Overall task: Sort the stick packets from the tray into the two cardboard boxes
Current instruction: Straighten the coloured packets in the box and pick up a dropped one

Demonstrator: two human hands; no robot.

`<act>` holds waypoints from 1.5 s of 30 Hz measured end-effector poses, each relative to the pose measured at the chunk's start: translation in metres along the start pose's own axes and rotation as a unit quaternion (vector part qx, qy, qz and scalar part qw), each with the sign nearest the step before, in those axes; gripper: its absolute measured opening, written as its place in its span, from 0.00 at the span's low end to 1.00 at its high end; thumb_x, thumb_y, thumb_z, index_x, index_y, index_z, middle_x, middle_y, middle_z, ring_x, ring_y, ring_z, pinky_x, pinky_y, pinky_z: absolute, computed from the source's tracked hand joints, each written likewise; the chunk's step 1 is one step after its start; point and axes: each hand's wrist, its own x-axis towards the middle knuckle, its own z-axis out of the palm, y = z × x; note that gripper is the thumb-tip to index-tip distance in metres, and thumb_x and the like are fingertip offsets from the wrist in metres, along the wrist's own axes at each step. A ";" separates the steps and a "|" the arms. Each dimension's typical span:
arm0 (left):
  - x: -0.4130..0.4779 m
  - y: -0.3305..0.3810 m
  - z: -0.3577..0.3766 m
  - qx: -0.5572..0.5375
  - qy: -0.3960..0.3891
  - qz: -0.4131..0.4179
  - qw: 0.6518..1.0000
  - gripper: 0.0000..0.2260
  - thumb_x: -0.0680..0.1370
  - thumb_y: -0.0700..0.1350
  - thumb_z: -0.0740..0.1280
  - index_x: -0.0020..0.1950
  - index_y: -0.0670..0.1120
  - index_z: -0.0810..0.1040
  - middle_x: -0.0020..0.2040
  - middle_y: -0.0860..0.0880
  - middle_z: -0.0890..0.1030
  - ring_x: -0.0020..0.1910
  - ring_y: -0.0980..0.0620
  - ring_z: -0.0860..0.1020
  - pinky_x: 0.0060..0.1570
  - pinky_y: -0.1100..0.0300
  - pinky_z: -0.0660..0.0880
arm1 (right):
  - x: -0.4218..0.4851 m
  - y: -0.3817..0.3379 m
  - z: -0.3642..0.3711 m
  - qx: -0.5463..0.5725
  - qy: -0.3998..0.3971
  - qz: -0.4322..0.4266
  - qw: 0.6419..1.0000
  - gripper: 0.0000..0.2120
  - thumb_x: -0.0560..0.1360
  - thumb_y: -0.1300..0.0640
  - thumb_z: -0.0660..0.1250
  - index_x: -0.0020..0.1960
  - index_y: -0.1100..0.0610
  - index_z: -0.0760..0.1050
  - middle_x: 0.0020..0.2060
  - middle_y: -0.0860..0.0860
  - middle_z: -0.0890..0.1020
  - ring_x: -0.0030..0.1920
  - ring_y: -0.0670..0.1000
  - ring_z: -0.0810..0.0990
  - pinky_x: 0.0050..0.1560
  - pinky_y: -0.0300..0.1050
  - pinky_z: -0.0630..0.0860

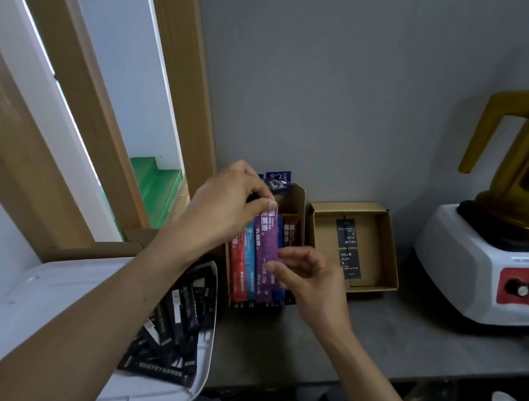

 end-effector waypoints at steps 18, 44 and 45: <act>-0.003 -0.008 0.028 0.301 -0.008 0.077 0.951 0.20 0.79 0.59 0.70 0.63 0.47 0.81 0.68 0.46 0.70 0.63 0.51 0.74 0.52 0.57 0.74 | -0.013 0.052 0.020 -0.371 -0.014 -0.127 0.920 0.17 0.74 0.42 0.67 0.60 0.48 0.80 0.63 0.42 0.78 0.64 0.43 0.78 0.59 0.34 0.77; -0.012 -0.019 0.038 0.278 0.025 0.072 0.957 0.20 0.79 0.58 0.69 0.66 0.49 0.81 0.69 0.48 0.70 0.67 0.53 0.72 0.61 0.57 0.74 | -0.011 0.063 0.021 -0.439 -0.039 -0.183 0.879 0.18 0.77 0.43 0.62 0.60 0.49 0.83 0.60 0.45 0.80 0.63 0.45 0.81 0.60 0.40 0.79; -0.011 -0.018 0.038 0.279 0.025 0.072 0.957 0.20 0.79 0.58 0.69 0.67 0.49 0.80 0.69 0.48 0.70 0.67 0.53 0.72 0.60 0.57 0.74 | -0.010 0.062 0.022 -0.440 -0.039 -0.185 0.878 0.18 0.77 0.44 0.62 0.59 0.49 0.83 0.60 0.45 0.80 0.62 0.45 0.81 0.60 0.40 0.79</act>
